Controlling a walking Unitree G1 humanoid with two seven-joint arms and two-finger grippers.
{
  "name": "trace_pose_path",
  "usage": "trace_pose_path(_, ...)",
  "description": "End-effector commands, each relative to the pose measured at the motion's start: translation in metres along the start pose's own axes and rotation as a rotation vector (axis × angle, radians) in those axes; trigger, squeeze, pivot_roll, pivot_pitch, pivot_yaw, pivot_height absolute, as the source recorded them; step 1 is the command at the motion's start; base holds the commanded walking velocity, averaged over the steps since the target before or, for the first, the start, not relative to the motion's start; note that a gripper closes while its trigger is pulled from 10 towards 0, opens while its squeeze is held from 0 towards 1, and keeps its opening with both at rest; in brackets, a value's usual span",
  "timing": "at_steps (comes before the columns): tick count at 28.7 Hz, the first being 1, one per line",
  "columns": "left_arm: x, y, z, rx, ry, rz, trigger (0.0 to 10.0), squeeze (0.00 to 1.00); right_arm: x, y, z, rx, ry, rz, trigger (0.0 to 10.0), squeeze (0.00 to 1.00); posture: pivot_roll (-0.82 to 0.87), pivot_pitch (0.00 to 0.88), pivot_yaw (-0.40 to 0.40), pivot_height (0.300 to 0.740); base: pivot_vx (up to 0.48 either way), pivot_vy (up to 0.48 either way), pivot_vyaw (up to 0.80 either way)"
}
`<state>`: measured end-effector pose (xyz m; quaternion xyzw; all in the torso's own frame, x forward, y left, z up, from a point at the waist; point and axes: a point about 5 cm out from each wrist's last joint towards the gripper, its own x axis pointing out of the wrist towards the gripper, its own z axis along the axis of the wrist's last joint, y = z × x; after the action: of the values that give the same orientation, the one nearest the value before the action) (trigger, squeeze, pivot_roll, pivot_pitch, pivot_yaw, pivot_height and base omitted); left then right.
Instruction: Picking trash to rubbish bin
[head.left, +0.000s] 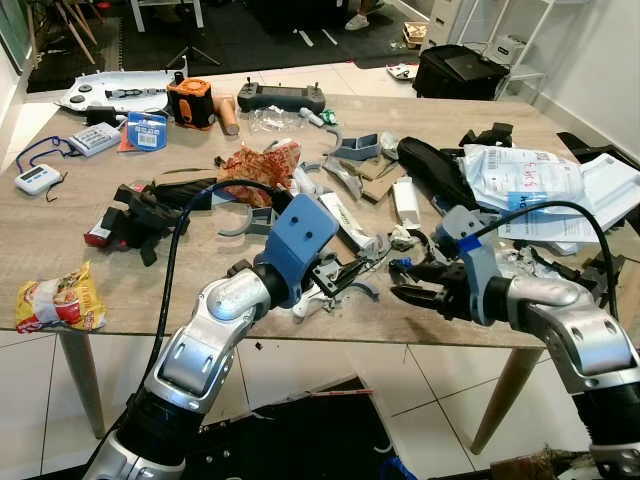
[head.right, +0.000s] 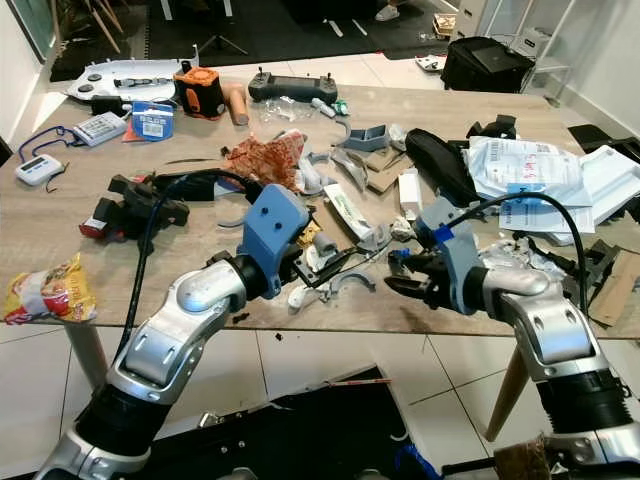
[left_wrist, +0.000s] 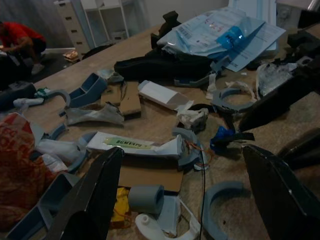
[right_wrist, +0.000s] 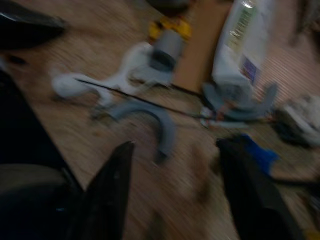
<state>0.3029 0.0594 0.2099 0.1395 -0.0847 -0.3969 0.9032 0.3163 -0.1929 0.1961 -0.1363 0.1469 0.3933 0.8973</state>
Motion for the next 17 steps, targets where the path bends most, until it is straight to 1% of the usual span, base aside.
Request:
trace_pose_path(1, 0.0, -0.002, -0.006, -0.007, 0.028, -0.002, 10.0, 0.0, 0.007, 0.009, 0.002, -0.001, -0.004, 0.063, 10.0, 1.0, -0.02, 0.166, -0.021, 0.74, 0.0, 0.0, 0.0)
trace_pose_path(4, 0.0, -0.001, -0.006, -0.005, 0.028, -0.001, 10.0, 0.0, 0.015, 0.012, 0.001, -0.041, 0.009, 0.072, 10.0, 1.0, -0.02, 0.166, -0.021, 0.74, 0.0, 0.0, 0.0)
trace_pose_path(5, 0.0, -0.001, -0.006, -0.005, 0.027, 0.0, 10.0, 0.0, 0.018, 0.011, -0.001, -0.07, 0.029, 0.054, 10.0, 1.0, -0.02, 0.166, -0.021, 0.74, 0.0, 0.0, 0.0)
trace_pose_path(6, 0.0, -0.001, -0.006, -0.005, 0.027, 0.0, 10.0, 0.0, 0.018, 0.011, -0.001, -0.07, 0.029, 0.054, 10.0, 1.0, -0.02, 0.166, -0.021, 0.74, 0.0, 0.0, 0.0)
trace_pose_path(8, 0.001, -0.001, -0.006, -0.004, 0.027, 0.003, 10.0, 0.0, 0.023, 0.007, -0.006, -0.126, 0.057, 0.007, 10.0, 1.0, -0.02, 0.163, -0.023, 0.74, 0.0, 0.0, 0.0)
trace_pose_path(9, 0.001, 0.0, -0.006, -0.004, 0.027, 0.007, 10.0, 0.0, 0.027, 0.004, -0.007, -0.142, 0.06, -0.032, 10.0, 0.0, -0.02, 0.163, -0.023, 0.74, 0.0, 0.0, 0.0)
trace_pose_path(13, 0.001, 0.0, -0.005, -0.003, 0.026, 0.01, 10.0, 0.0, 0.034, 0.001, -0.008, -0.166, 0.049, -0.094, 10.0, 0.0, -0.02, 0.163, -0.023, 0.74, 0.0, 0.0, 0.0)
trace_pose_path(17, 0.001, 0.0, -0.006, -0.004, 0.026, 0.012, 10.0, 0.0, 0.041, 0.001, -0.007, -0.147, 0.016, -0.117, 10.0, 0.0, -0.02, 0.163, -0.023, 0.74, 0.0, 0.0, 0.0)
